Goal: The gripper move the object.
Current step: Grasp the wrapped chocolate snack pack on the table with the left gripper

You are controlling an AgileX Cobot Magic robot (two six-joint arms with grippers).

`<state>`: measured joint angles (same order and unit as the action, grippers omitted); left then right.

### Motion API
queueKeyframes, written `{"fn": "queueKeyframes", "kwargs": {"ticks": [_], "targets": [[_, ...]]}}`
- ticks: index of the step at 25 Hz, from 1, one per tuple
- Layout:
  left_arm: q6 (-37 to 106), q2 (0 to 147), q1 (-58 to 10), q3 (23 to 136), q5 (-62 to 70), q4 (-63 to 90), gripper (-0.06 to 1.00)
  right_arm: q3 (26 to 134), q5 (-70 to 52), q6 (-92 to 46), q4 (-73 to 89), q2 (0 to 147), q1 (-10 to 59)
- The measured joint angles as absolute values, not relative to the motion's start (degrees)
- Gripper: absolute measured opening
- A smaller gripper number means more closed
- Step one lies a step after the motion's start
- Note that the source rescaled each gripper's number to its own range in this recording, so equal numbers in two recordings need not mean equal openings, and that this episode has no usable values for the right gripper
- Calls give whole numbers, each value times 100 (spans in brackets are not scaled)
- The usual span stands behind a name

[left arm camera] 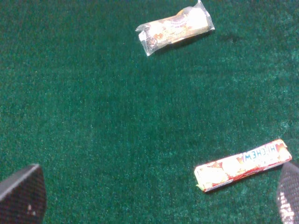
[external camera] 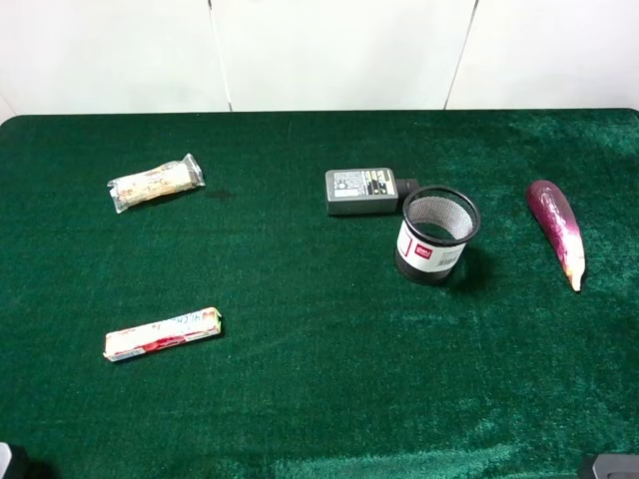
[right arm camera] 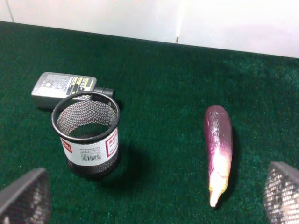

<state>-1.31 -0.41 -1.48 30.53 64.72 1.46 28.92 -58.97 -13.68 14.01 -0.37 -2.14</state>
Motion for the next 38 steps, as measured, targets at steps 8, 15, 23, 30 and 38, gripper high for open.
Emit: {"fn": "queueKeyframes", "kwargs": {"ticks": [8,15,23,30,38], "targets": [[-131,-41,-148,3053,6472,146,100,2892,-5897,-1368,1401,-37,-214],[-131,-41,-148,3053,6472,146,100,2892,-5897,-1368,1401,-37,-214],[-131,-41,-148,3023,6371,146,100,2892,-5892,-1368,1401,-37,-214],[-126,-41,-148,3017,5943,146,100,2892,-5892,-1368,1401,-37,-214],[54,913,-148,3141,5517,146,100,2892,-5892,-1368,1401,-37,-214]]}}
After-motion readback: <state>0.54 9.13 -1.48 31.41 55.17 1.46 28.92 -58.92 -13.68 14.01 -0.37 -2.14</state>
